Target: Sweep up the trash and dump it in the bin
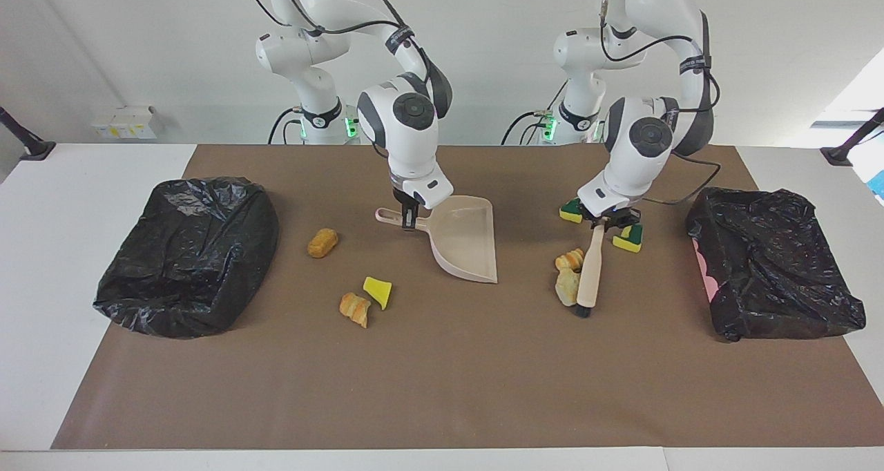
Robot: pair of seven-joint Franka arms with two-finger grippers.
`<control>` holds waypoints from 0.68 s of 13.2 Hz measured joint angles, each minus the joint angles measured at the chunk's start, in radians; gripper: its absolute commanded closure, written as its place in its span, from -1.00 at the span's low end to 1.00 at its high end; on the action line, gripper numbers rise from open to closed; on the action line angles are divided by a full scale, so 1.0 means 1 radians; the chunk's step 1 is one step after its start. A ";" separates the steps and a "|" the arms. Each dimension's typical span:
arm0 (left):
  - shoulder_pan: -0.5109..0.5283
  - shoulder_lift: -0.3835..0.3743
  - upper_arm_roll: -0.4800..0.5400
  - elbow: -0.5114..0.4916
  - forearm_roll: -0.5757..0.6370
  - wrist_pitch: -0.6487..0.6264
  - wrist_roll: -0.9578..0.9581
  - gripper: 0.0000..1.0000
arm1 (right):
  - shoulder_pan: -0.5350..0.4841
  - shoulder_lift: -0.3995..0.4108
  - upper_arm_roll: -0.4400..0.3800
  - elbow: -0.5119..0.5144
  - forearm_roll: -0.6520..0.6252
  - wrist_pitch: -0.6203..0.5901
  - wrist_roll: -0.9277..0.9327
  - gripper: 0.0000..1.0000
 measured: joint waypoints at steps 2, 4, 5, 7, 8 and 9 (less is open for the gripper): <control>-0.001 -0.035 -0.063 -0.040 -0.019 0.000 -0.018 1.00 | 0.001 0.011 0.000 -0.016 -0.002 0.037 0.000 1.00; -0.007 -0.058 -0.134 -0.061 -0.065 0.000 -0.085 1.00 | 0.001 0.020 -0.001 -0.020 -0.004 0.053 0.000 1.00; -0.018 -0.064 -0.167 -0.065 -0.074 0.000 -0.127 1.00 | 0.001 0.020 0.000 -0.020 -0.004 0.053 0.000 1.00; -0.055 -0.073 -0.217 -0.067 -0.091 0.000 -0.239 1.00 | 0.001 0.020 0.000 -0.020 -0.004 0.053 0.000 1.00; -0.075 -0.081 -0.230 -0.067 -0.126 0.000 -0.287 1.00 | 0.002 0.020 0.000 -0.020 -0.004 0.053 0.000 1.00; -0.087 -0.090 -0.244 -0.067 -0.171 0.000 -0.316 1.00 | 0.002 0.020 0.000 -0.020 -0.004 0.053 0.000 1.00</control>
